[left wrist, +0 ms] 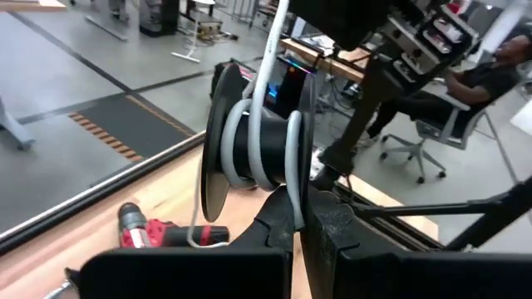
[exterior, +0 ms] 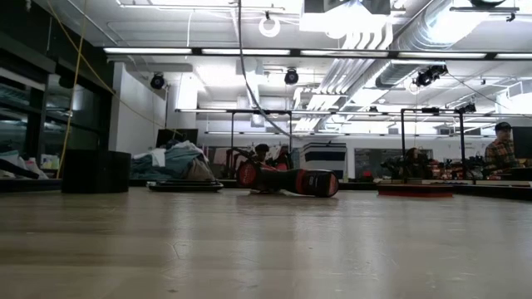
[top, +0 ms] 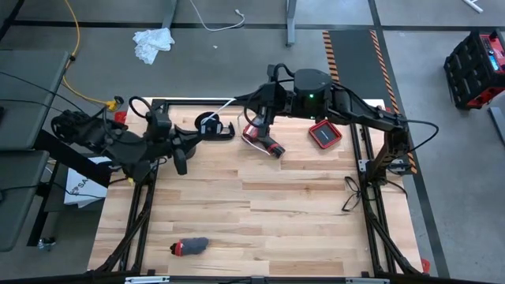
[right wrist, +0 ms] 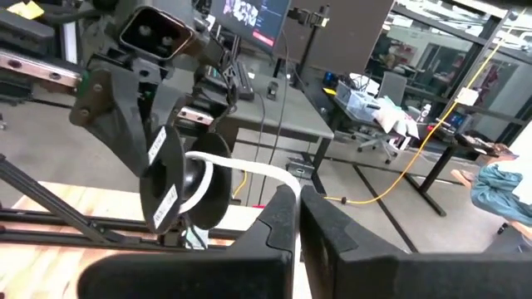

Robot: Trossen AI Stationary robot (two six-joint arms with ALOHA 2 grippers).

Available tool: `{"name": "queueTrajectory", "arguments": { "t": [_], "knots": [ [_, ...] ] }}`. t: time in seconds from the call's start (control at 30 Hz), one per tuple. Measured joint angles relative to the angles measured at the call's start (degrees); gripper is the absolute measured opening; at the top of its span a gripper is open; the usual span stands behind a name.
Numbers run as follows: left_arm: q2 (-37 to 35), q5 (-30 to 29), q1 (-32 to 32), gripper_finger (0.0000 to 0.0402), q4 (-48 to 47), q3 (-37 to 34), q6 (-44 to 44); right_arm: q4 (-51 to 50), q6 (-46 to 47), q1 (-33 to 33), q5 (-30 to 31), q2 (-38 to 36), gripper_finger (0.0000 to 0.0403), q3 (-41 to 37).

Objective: Coil cords
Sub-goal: Coil the white cable wire into the black spool

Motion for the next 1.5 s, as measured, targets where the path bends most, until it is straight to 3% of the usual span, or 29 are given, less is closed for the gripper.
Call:
{"name": "queueTrajectory", "arguments": {
  "t": [0.27,0.73,0.93,1.1,1.2,1.33,1.5],
  "knots": [
    [1.9,-4.1,0.0,0.0000,-4.4,0.0,0.4,0.0,0.1,-0.1,0.0,-0.2,0.0001,0.0],
    [9.2,-5.9,0.4,0.0000,-13.3,-0.1,-3.6,1.5,1.0,-0.1,-1.5,-0.5,0.0001,0.1],
    [9.8,2.0,-0.1,0.0000,-13.8,-0.1,2.3,-3.3,1.4,-0.2,-3.7,-0.5,0.0000,0.1],
    [9.2,11.5,-0.5,0.0000,-14.3,0.0,8.1,-12.1,7.8,-0.4,-8.4,-0.3,0.0003,0.1],
    [9.2,15.1,-1.3,0.0000,-17.3,0.0,11.2,-17.3,9.7,-0.4,-11.7,0.6,0.0023,0.1],
    [9.3,15.5,-1.5,0.0000,-21.2,0.0,15.4,-21.1,11.1,1.9,-14.6,2.7,0.0077,0.1],
    [9.3,12.4,-1.4,0.0000,-21.5,0.0,19.3,-23.0,9.2,5.9,-10.9,7.2,0.0136,0.0]
  ]
}}
